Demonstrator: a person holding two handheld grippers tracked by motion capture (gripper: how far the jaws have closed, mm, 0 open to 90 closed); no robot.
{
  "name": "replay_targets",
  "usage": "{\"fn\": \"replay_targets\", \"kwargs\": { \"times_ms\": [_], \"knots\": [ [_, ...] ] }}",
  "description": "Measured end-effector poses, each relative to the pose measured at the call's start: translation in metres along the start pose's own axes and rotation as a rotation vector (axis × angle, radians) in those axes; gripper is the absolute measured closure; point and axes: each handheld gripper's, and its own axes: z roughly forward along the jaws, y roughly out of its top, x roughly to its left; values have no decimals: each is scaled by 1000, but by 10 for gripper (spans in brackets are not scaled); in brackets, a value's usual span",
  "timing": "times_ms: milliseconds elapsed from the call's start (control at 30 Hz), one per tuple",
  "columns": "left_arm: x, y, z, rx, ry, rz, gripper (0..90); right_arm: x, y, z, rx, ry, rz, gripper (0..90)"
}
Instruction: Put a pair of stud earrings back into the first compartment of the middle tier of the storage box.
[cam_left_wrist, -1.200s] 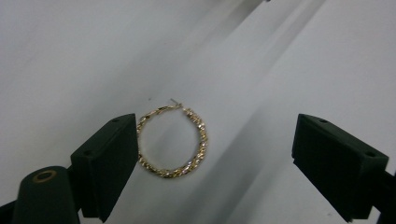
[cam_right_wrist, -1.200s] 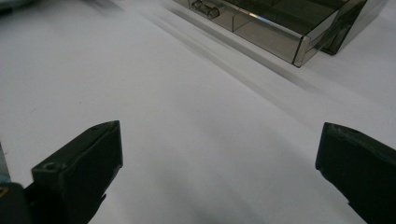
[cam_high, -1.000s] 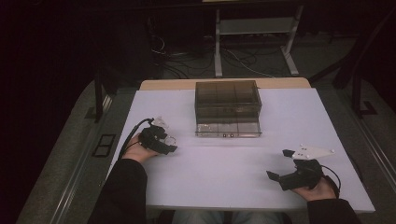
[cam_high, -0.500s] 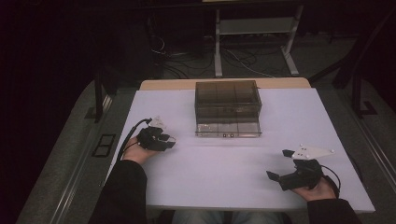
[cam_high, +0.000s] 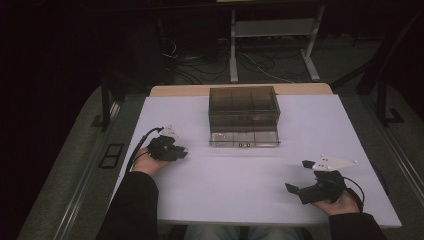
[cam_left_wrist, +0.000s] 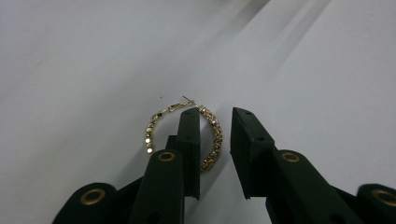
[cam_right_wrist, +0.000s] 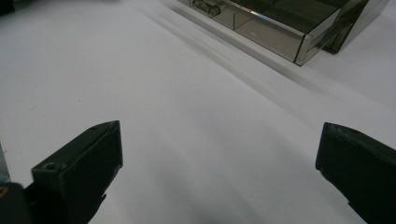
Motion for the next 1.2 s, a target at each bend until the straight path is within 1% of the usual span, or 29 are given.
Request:
{"fn": "replay_targets", "kwargs": {
  "times_ms": [100,133,200,300,333,467,567,733,967,1033,1167,1200],
  "knots": [
    [1,0,2,15,-10,3,740,0,0,0,0,0,0,1],
    [0,0,3,12,-11,-6,743,0,0,0,0,0,0,0],
    [0,-1,3,20,-16,-7,756,0,0,0,-1,0,-1,0],
    [1,-1,3,23,-20,-10,782,0,0,0,1,0,1,0],
    [2,-1,4,16,-20,-12,794,0,0,0,0,0,0,0],
    [6,-2,4,14,-42,-37,851,0,0,0,-1,-1,-1,0],
    [7,-3,4,7,-52,-59,858,0,0,0,0,-3,0,0],
    [8,-2,4,18,-52,-71,861,0,0,0,-2,-7,-5,0],
    [7,-2,4,-2,-49,-97,863,-1,0,-1,-7,-13,-1,0],
    [7,-1,4,-6,-47,-95,863,-1,0,-1,-7,-14,0,0],
    [7,1,1,-29,-53,-89,863,-1,0,-1,-6,-13,1,0],
    [7,1,0,-39,-52,-95,864,-1,0,-1,-6,-12,2,0]
  ]
}}
